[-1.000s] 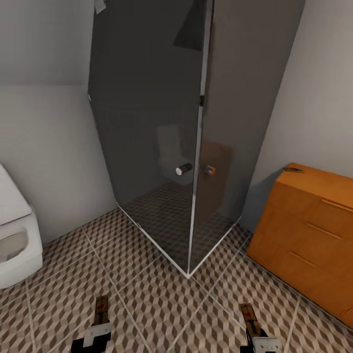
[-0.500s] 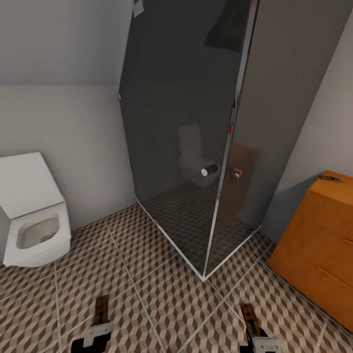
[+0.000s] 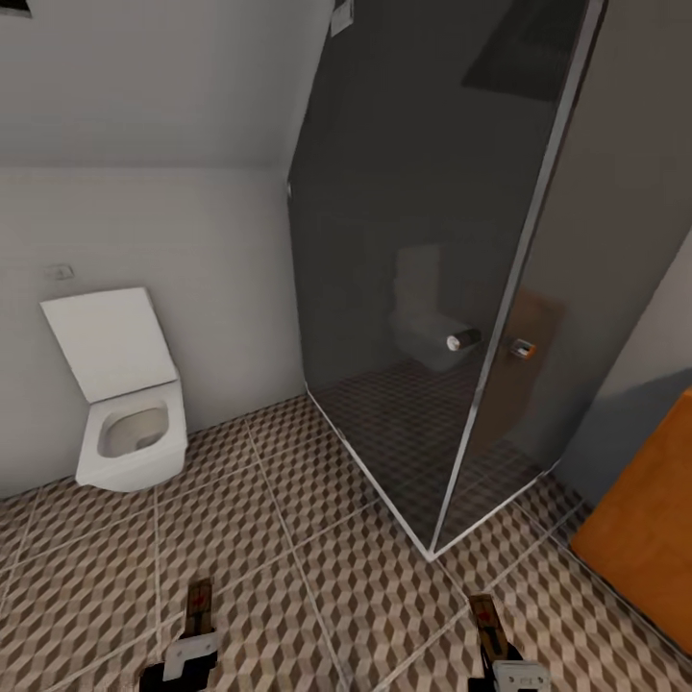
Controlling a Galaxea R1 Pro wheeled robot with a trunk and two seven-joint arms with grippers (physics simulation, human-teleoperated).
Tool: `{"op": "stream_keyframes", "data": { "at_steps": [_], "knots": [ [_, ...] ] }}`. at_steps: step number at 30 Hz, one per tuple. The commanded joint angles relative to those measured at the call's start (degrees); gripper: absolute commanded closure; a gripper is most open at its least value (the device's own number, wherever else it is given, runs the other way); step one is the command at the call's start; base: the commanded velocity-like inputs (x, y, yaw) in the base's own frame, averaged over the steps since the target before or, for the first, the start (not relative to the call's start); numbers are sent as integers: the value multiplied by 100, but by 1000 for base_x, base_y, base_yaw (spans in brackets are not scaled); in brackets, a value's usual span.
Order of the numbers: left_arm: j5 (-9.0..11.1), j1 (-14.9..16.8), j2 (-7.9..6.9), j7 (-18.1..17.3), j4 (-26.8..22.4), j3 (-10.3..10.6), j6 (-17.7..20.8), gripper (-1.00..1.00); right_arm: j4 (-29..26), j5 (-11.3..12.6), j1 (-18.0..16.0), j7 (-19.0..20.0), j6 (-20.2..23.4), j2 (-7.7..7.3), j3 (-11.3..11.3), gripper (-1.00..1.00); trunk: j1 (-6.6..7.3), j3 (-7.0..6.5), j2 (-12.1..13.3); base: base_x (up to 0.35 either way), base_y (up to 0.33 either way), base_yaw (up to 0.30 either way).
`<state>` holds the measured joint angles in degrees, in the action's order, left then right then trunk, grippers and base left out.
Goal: Take the four mousetraps from the cabinet in the bathroom and place them on the bathroom floor. Make sure all four end up on the same floor surface, and ensure that at least two of them are either under or directly next to the same bathroom sink.
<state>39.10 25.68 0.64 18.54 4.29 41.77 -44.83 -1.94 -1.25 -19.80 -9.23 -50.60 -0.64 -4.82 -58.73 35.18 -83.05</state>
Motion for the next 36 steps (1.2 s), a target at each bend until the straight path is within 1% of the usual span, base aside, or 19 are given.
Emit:
{"op": "stream_keyframes", "data": {
  "at_steps": [1,36],
  "knots": [
    [-43,8,7,62,20,33,-8,100,1,-6,0,-53,-9,0,-46,100,0,5,-3,0,0,285],
    [-45,8,15,62,20,33,-8,100,1,-16,0,-53,-11,51,-47,100,0,5,-3,0,0,285]
  ]
}}
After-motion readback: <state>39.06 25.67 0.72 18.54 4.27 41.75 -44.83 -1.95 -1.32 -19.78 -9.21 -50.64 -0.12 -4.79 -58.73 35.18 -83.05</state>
